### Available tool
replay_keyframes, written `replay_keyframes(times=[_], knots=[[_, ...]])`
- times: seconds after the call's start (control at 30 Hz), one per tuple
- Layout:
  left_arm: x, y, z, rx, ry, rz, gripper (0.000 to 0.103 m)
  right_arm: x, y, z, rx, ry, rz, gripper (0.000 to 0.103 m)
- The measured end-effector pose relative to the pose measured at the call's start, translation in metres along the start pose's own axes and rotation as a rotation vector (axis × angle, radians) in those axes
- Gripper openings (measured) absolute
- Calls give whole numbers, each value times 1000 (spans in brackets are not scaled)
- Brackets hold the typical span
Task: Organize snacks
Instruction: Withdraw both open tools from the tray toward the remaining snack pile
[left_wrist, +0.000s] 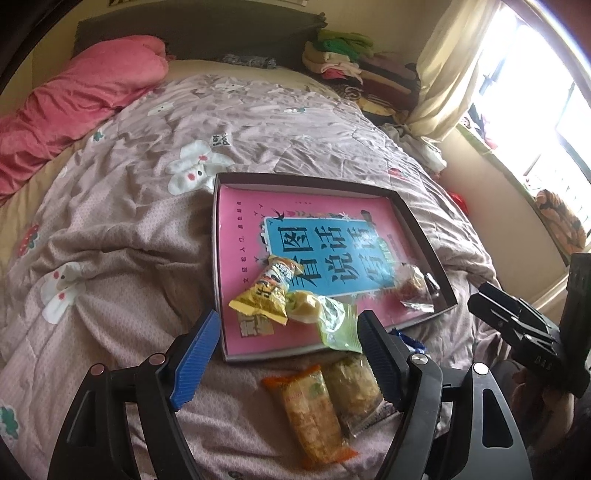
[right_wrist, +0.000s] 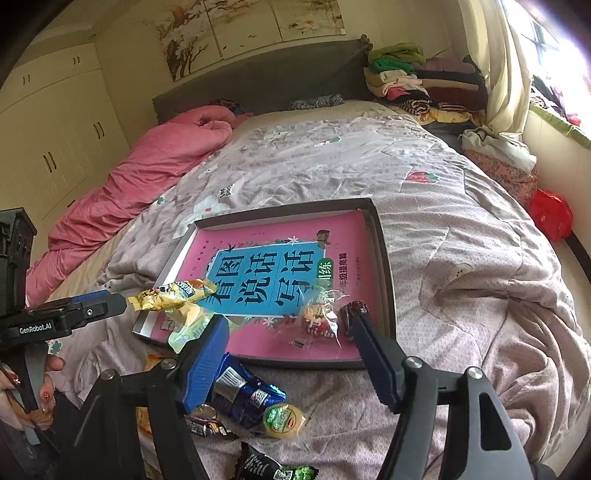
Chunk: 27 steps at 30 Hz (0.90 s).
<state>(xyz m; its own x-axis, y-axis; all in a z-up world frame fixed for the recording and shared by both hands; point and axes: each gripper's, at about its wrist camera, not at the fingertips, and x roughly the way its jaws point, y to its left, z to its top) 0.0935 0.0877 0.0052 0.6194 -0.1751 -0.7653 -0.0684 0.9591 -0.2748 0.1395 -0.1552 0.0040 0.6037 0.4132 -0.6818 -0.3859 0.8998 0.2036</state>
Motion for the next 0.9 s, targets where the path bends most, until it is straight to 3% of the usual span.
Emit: replay_keyframes(times=[0.9], knots=[[-10, -4, -30, 1, 47, -9, 78, -24, 12, -35, -31, 44, 4, 77]])
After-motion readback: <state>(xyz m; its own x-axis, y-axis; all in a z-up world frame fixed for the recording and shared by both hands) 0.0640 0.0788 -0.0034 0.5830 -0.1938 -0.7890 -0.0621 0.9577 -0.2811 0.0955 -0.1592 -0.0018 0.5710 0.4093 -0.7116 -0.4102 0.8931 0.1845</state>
